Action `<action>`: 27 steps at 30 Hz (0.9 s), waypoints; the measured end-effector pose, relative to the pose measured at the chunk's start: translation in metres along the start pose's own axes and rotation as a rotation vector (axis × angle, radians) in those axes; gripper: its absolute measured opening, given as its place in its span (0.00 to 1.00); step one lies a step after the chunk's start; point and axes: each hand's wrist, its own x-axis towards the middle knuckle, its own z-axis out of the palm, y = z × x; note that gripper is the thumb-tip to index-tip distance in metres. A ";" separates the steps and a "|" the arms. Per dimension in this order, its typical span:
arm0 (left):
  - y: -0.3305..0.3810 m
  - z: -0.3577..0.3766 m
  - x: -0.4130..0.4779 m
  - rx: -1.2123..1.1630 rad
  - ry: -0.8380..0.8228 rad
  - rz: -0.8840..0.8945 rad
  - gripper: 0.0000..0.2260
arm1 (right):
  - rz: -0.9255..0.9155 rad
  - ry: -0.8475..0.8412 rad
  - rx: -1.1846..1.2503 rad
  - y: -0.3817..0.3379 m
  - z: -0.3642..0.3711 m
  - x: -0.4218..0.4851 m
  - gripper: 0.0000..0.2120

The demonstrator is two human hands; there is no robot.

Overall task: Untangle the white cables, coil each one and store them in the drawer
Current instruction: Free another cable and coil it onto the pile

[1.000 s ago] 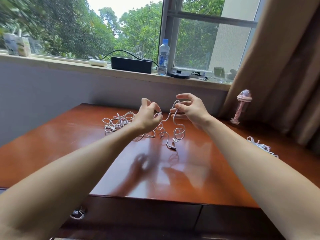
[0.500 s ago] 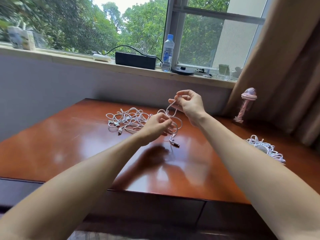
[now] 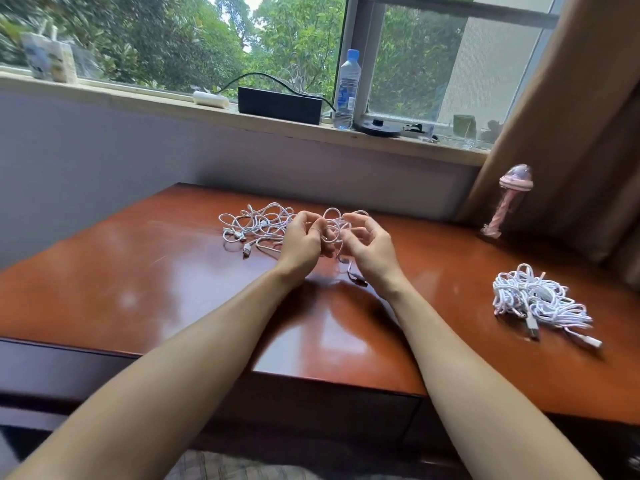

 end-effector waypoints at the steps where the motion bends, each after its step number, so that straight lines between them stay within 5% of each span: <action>1: 0.001 0.000 -0.001 -0.015 0.000 -0.003 0.05 | -0.013 0.000 -0.002 0.000 0.001 -0.003 0.12; 12: 0.006 0.004 -0.010 -0.138 -0.026 -0.099 0.04 | 0.038 0.042 0.053 -0.005 -0.014 -0.017 0.12; 17: 0.005 -0.002 -0.010 -0.105 0.026 -0.050 0.04 | 0.075 -0.024 -0.059 -0.003 -0.014 -0.018 0.27; 22: -0.001 -0.007 -0.008 0.205 0.032 0.150 0.06 | 0.010 -0.019 -0.190 0.003 -0.015 -0.017 0.07; 27: -0.007 -0.013 -0.004 0.351 0.071 0.234 0.09 | -0.086 0.053 -0.330 0.004 -0.018 -0.015 0.08</action>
